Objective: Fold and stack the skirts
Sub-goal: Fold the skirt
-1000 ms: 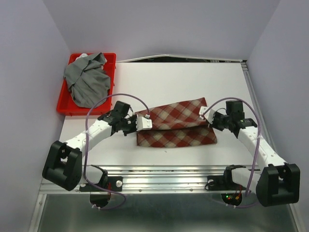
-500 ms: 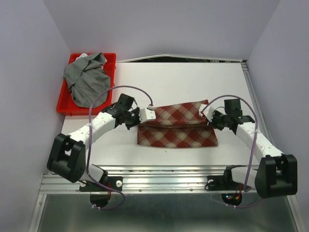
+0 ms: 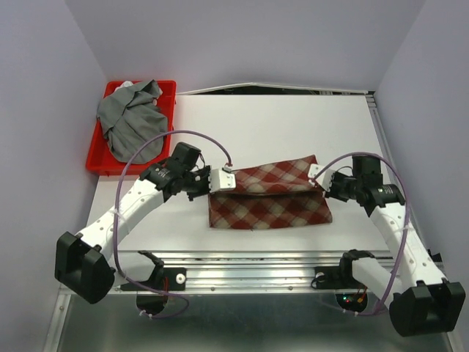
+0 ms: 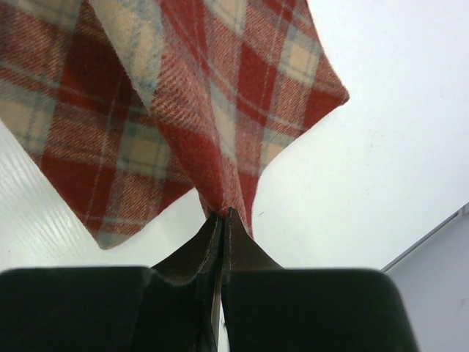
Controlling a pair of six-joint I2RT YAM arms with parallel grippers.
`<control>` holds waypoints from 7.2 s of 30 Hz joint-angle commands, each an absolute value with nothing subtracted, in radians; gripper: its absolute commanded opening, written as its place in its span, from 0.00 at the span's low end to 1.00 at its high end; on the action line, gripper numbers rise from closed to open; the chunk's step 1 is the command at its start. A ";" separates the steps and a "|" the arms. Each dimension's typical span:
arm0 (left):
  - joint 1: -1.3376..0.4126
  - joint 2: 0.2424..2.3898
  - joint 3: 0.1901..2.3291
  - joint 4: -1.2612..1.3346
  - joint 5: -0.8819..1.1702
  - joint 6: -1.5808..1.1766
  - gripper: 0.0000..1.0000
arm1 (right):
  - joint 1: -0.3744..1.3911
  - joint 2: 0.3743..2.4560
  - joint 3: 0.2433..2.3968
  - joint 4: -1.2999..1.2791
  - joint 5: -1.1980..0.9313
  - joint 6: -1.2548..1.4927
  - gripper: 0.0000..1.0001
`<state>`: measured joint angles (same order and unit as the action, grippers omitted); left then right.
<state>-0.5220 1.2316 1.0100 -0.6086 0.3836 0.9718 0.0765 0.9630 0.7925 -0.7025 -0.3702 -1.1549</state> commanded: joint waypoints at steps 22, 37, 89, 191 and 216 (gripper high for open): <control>-0.776 1.381 0.733 -0.456 0.385 0.772 0.44 | 0.063 1.099 0.354 -0.263 -0.224 -1.256 0.01; -0.713 1.154 0.902 -0.352 0.255 0.608 0.99 | 0.063 1.333 0.724 -0.291 -0.282 -1.080 0.03; -0.954 1.377 0.792 -0.220 0.097 0.686 0.98 | 0.063 1.373 0.700 -0.287 -0.238 -1.089 0.01; -0.555 1.479 1.103 0.139 0.801 -0.049 0.73 | 0.138 1.904 1.524 -0.387 -0.762 0.084 0.65; -0.377 1.933 1.204 0.057 0.947 0.048 0.70 | 0.109 2.027 1.175 -0.422 -0.769 -0.118 0.60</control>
<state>-0.3771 2.0960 1.1988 0.2714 1.0180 -0.2462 0.1181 2.0293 1.1599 -0.3599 -1.0180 0.0544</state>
